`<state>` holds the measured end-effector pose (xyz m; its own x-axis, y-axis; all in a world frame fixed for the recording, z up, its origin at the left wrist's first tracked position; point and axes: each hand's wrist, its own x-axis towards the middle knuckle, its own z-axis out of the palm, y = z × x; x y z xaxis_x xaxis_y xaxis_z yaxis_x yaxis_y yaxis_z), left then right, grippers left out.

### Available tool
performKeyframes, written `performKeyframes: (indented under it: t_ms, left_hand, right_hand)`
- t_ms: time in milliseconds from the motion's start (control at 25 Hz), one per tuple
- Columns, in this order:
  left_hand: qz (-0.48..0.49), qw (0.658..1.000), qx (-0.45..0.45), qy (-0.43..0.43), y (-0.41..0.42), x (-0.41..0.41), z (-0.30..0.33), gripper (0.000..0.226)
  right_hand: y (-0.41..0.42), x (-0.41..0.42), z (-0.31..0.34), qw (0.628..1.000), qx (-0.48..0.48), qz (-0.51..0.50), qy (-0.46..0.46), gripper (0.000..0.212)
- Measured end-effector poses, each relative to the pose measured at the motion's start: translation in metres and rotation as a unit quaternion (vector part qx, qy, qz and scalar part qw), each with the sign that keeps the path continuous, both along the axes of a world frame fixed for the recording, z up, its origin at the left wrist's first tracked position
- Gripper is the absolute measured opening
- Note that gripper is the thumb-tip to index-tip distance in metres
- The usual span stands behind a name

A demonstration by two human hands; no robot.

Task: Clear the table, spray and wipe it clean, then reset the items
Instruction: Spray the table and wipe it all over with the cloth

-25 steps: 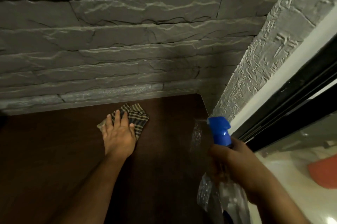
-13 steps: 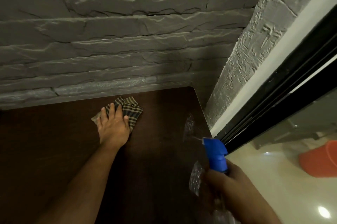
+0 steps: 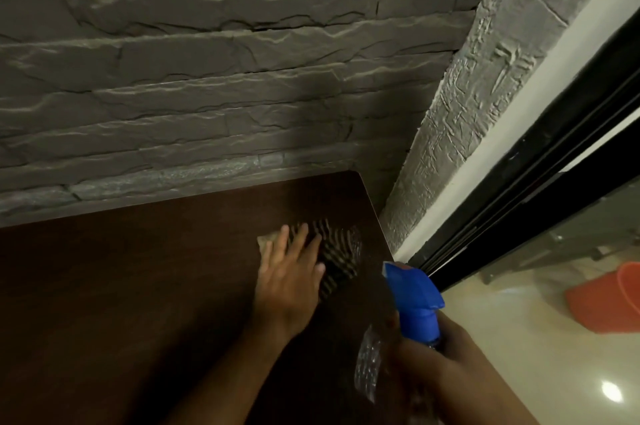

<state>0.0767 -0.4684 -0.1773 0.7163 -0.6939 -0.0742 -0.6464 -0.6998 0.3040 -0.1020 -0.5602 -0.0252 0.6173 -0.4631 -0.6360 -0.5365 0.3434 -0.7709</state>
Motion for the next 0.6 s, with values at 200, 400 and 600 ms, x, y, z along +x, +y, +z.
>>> performKeyframes:
  t_ms: [200,400,600]
  left_hand:
    - [0.161,0.987,0.006,0.001,-0.061,0.065,-0.008,0.05]
    - [-0.12,0.991,-0.053,-0.023,-0.028,-0.051,-0.015,0.051]
    - [-0.167,0.985,-0.014,-0.045,-0.1,0.046,-0.009,0.049]
  right_hand:
    - [0.0,0.004,-0.003,1.0,-0.003,-0.001,0.003,0.034]
    - [0.005,0.012,-0.002,0.998,-0.066,-0.012,-0.007,0.046]
    - [-0.008,0.01,-0.006,0.999,-0.041,-0.017,-0.007,0.041]
